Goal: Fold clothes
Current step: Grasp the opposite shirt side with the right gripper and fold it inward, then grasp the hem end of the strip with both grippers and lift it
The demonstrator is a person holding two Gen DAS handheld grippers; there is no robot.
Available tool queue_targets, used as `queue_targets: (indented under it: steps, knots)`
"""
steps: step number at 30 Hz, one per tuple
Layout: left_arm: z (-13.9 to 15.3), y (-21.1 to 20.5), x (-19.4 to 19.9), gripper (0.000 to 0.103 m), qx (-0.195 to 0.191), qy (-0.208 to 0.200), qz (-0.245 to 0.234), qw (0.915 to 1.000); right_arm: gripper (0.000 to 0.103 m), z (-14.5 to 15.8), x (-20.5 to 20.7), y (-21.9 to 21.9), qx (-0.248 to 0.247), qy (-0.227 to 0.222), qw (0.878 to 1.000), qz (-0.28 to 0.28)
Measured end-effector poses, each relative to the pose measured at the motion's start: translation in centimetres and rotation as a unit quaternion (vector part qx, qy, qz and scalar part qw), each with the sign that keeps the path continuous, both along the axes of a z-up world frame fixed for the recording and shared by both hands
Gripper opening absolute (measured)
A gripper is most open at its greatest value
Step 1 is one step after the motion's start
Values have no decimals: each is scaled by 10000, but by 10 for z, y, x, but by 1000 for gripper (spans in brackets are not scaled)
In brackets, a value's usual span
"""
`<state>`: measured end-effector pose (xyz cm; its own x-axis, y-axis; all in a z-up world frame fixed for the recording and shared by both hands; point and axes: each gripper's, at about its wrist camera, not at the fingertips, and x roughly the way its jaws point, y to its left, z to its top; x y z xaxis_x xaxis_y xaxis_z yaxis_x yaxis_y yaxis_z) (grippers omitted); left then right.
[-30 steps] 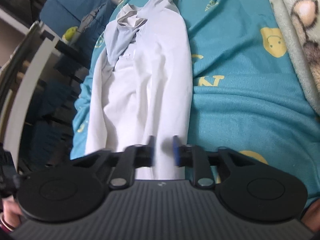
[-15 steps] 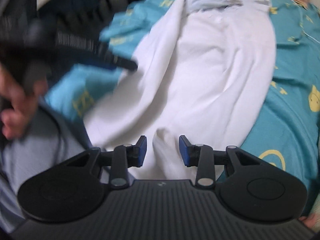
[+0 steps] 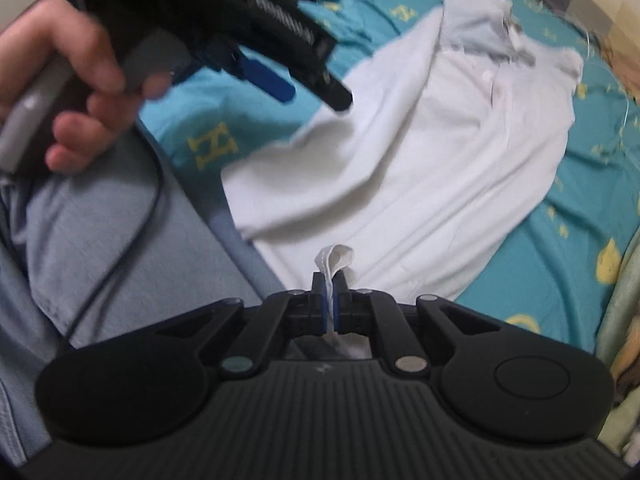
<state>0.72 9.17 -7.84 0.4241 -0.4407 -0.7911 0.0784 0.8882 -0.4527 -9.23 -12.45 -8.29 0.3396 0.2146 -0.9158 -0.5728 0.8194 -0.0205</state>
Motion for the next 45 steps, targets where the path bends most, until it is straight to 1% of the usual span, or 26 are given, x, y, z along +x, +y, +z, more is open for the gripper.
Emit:
queue_targets:
  steps: [1, 4, 5, 8, 9, 10, 12, 14, 15, 19, 20, 22, 24, 25, 26, 27, 28, 29, 30, 31, 32, 33, 35, 40, 44, 45]
  knots:
    - [-1, -1, 0, 63, 34, 51, -38, 10000, 6, -7, 0, -3, 19, 125, 9999, -90]
    - [-5, -3, 1, 67, 112, 164, -105, 9997, 8, -5, 5, -22, 411, 299, 9975, -488]
    - [-6, -4, 2, 68, 124, 197, -109, 9997, 8, 3, 7, -33, 706, 346, 9946, -677]
    - [-12, -5, 5, 74, 114, 365, -109, 9992, 10, 25, 16, -66, 1530, 475, 9792, -1246]
    - [-15, -6, 7, 78, 100, 452, -130, 9988, 14, 32, 20, -77, 1763, 509, 9724, -1439]
    - [-17, -7, 8, 78, 88, 534, -160, 9984, 21, 34, 24, -89, 1881, 494, 9665, -1675]
    - [-21, -10, 10, 78, 72, 659, -246, 9975, 58, 35, 31, -109, 1972, 421, 9557, -2144]
    - [-24, -12, 10, 79, 80, 761, -290, 9966, 73, 26, 38, -124, 1986, 435, 9452, -2553]
    - [-26, -13, 11, 79, 87, 810, -312, 9962, 76, 19, 41, -130, 2016, 506, 9393, -2730]
    - [-30, -17, 9, 79, 57, 1006, -457, 9939, 75, -24, 51, -132, 2360, 1382, 9092, -3141]
    - [-31, -18, 8, 78, 48, 1054, -511, 9931, 75, -31, 55, -129, 2416, 1527, 9046, -3163]
    - [-32, -22, 5, 75, 84, 1109, -672, 9915, 75, -42, 60, -123, 2421, 1681, 9010, -3183]
    - [-32, -27, 3, 74, 131, 1158, -835, 9897, 75, -50, 61, -115, 2353, 1816, 9012, -3153]
    - [-31, -30, 1, 73, 191, 1163, -920, 9888, 75, -50, 59, -108, 2292, 1815, 9073, -3023]
    - [-30, -33, 0, 72, 252, 1168, -1005, 9877, 70, -50, 57, -102, 2230, 1814, 9131, -2892]
    - [-29, -35, -2, 68, 312, 1172, -1090, 9866, 67, -50, 54, -95, 2167, 1810, 9188, -2759]
    - [-29, -38, -4, 60, 373, 1177, -1175, 9854, 63, -48, 50, -88, 2112, 1788, 9247, -2616]
    - [-28, -41, -6, 55, 433, 1181, -1260, 9840, 44, -49, 47, -83, 2060, 1839, 9275, -2520]
    - [-27, -44, -7, 39, 494, 1185, -1345, 9826, 19, -50, 44, -77, 2007, 1889, 9302, -2423]
    - [-27, -47, -9, 20, 554, 1189, -1429, 9810, 12, -51, 40, -71, 1951, 1932, 9330, -2327]
    - [-26, -50, -11, 9, 614, 1193, -1514, 9793, 12, -51, 36, -66, 1854, 1868, 9383, -2242]
    - [-24, -51, -13, 6, 644, 1172, -1574, 9784, 9, -46, 32, -60, 1774, 1709, 9456, -2127]
    - [-10, -44, -18, 6, 373, 969, -1471, 9837, 8, -32, 26, -59, 1963, 1513, 9458, -2097]
    - [35, -8, -36, 5, -396, 426, -946, 9938, 8, 10, 19, -85, 2616, 1095, 9297, -2351]
    - [72, 13, -56, 5, -810, 41, -641, 9946, 7, 47, 6, -110, 3143, 726, 9145, -2441]
    - [79, 11, -60, 5, -835, -1, -618, 9946, 7, 53, 0, -113, 3193, 643, 9145, -2401]
